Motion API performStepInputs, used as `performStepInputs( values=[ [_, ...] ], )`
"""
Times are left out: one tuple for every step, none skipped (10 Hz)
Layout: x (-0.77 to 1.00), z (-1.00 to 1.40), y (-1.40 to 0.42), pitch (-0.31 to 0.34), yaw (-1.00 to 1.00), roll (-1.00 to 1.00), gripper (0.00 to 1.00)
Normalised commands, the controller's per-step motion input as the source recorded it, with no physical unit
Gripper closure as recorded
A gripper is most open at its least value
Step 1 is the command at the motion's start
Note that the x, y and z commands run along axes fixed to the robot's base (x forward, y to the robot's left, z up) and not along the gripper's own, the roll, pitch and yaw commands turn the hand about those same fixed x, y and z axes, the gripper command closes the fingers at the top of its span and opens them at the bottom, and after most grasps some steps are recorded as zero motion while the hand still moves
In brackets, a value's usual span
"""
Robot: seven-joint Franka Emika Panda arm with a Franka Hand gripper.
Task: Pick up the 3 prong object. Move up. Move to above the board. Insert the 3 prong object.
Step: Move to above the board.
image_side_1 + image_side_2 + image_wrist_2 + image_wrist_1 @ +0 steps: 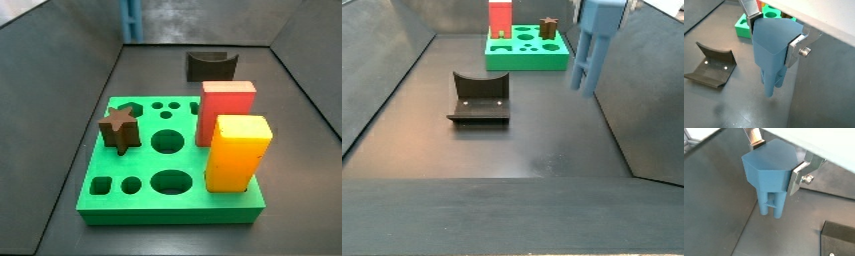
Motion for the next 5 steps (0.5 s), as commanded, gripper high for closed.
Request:
performStepInputs(
  values=[
    [0.00,1.00,0.04,0.061,-0.01,-0.14,1.00],
    [0.00,1.00,0.04,0.057,-0.02,-0.14,1.00],
    [0.00,1.00,0.04,0.053,-0.02,-0.14,1.00],
    [0.00,1.00,0.04,0.052,-0.02,-0.14,1.00],
    [0.00,1.00,0.04,0.049,-0.03,-0.15,1.00]
  ],
)
